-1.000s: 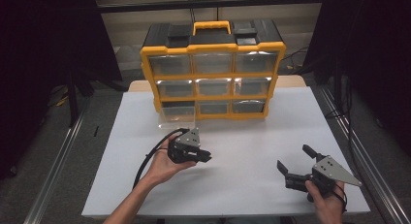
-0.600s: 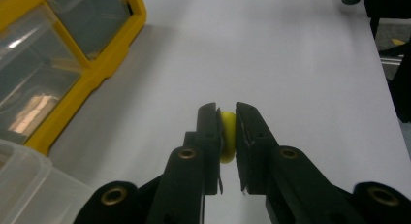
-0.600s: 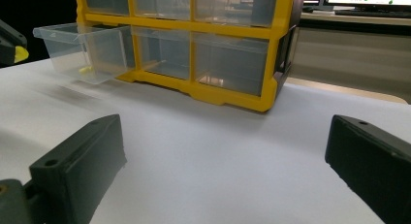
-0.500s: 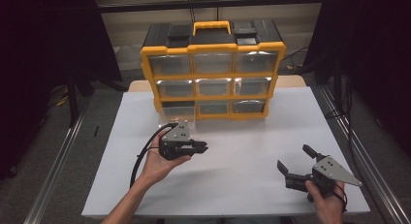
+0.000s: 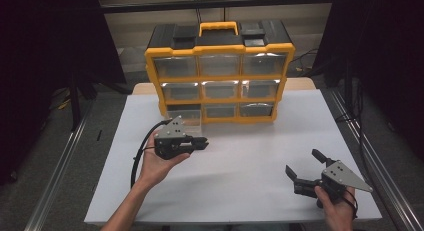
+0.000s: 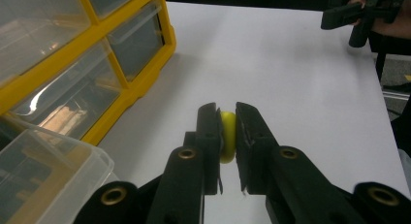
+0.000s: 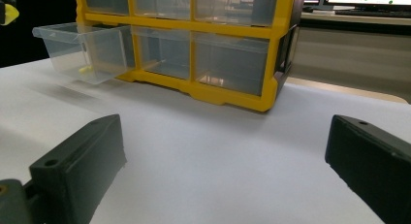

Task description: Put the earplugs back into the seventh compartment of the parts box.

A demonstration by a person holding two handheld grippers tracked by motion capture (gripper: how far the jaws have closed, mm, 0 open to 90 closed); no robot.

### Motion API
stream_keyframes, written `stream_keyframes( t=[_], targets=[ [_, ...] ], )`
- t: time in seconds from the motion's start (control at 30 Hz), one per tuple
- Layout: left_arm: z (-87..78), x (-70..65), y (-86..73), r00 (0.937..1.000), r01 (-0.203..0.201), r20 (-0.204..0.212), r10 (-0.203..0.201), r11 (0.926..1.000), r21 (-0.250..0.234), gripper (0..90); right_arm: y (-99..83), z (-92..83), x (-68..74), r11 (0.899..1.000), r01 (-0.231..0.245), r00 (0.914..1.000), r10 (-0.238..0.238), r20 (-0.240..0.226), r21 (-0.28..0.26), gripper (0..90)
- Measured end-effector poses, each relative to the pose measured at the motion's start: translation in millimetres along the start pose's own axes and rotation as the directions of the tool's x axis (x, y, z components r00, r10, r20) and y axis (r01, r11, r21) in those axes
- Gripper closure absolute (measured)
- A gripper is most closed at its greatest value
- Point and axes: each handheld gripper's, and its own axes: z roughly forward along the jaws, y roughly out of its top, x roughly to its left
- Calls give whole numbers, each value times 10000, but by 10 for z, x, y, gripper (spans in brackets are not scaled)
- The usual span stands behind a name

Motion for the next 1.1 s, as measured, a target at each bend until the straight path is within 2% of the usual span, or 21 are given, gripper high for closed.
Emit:
stream_keyframes(
  t=[0.13,0.23,0.37,0.63,1.1],
  targets=[
    [-43,23,7,9998,133,-121,-134,9999,-66,813,0,-2,-3,10000,-1,10000,1,8,-6,6],
    [-86,55,19,9998,65,-213,-65,10000,-1,813,-1,-1,-4,10000,-12,10000,12,15,0,6],
    [-130,81,25,9992,276,-275,-281,9995,-176,813,1,-2,-5,10000,-21,10000,21,30,-13,6],
    [-195,177,68,9984,379,-414,-382,9992,-93,812,2,-7,-4,10000,-58,9999,58,102,-11,6],
    [-331,433,209,9941,490,-993,-440,9976,481,811,2,-10,-5,10000,-51,10000,51,63,-20,6]
  ],
)
